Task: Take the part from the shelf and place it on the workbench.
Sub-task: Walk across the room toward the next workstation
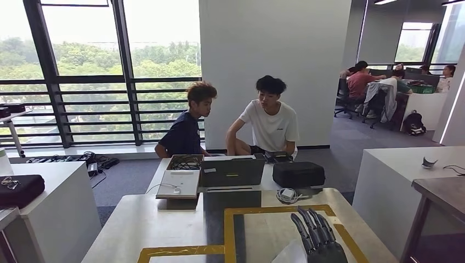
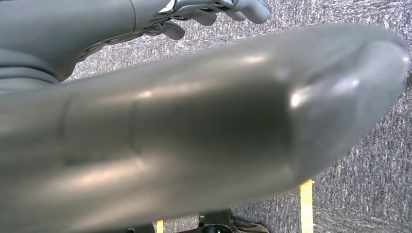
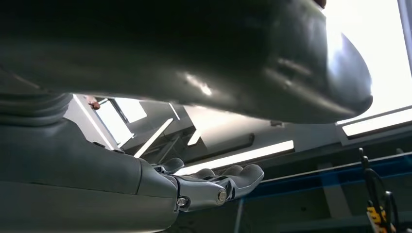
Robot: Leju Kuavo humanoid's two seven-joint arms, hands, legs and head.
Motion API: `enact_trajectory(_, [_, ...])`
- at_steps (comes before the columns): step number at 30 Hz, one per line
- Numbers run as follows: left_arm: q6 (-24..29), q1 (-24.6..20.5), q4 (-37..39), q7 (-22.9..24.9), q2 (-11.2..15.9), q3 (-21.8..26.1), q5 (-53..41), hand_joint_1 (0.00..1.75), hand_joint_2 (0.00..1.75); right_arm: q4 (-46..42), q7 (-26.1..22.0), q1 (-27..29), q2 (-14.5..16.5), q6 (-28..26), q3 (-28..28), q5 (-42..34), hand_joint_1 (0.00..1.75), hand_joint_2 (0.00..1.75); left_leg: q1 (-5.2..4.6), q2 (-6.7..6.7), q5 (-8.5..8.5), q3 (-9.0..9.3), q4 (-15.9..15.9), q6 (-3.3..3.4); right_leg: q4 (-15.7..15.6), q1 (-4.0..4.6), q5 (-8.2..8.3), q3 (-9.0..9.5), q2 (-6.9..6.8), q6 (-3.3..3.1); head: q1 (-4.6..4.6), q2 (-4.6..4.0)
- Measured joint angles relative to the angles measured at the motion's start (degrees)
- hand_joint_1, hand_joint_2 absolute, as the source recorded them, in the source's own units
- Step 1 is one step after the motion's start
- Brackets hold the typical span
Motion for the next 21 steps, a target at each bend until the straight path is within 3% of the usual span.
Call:
enact_trajectory(14, [0.1, 0.0, 0.0, 0.0, -0.4, -0.1, -0.3, 0.00, 0.00, -5.9, 0.2, 2.0, -1.7, 0.3, 0.0, 0.3, 0.00, 0.00, 0.00, 0.04, -0.01, 0.12, 0.0, -0.01, 0.0, 0.01, 0.01, 0.17, 0.01, 0.01, -0.01, 0.00])
enact_trajectory(21, [0.3, -0.1, -0.1, -2.6, -0.4, -0.2, -0.5, 0.00, 0.00, -7.0, -0.6, 2.4, -2.5, 0.5, -0.8, 0.8, 0.00, 0.00, -0.19, 0.04, -0.01, 0.00, 0.1, 0.82, -0.4, -0.29, 0.27, 0.43, 0.00, 0.75, -0.01, 0.00])
